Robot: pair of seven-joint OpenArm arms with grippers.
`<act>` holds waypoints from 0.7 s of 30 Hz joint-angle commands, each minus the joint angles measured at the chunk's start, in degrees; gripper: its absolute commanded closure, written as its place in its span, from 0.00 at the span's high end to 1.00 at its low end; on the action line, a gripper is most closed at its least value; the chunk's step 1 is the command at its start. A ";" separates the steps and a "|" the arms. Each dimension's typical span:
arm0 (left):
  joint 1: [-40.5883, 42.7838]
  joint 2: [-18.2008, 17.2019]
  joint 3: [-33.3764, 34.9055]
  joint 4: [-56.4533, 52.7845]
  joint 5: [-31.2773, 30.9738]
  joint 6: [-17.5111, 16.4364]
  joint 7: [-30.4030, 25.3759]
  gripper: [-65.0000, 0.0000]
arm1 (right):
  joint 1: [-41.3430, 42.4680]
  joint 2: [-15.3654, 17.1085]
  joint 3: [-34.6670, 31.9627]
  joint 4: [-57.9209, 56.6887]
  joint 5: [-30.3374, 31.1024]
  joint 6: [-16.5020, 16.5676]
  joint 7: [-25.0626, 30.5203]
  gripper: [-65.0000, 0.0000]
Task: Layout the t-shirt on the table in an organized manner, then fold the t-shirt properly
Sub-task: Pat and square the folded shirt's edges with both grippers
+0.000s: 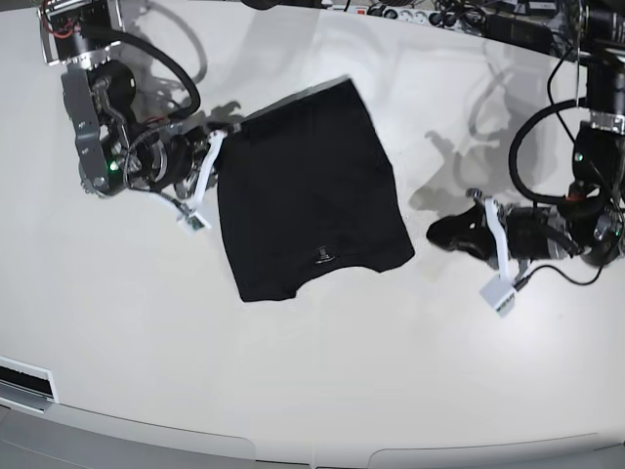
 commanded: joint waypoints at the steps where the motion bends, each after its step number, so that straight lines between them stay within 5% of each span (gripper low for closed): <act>1: -0.68 -0.98 -0.48 0.90 -1.66 -0.33 -1.22 0.00 | -1.25 0.37 0.20 2.05 1.03 0.28 -0.83 0.00; 12: 2.10 -1.55 -0.48 0.90 -4.66 -0.69 -1.22 0.00 | -14.10 0.35 0.22 22.43 -2.73 -5.46 -0.20 0.00; 16: 2.10 -2.12 -0.48 0.94 -13.90 -0.69 1.53 0.00 | -13.92 0.35 0.94 27.17 -6.64 -11.23 0.83 0.00; 21: 2.14 -0.37 -0.42 3.10 -25.40 -0.69 7.63 0.00 | -13.94 0.35 3.02 32.17 1.79 -6.73 1.33 0.00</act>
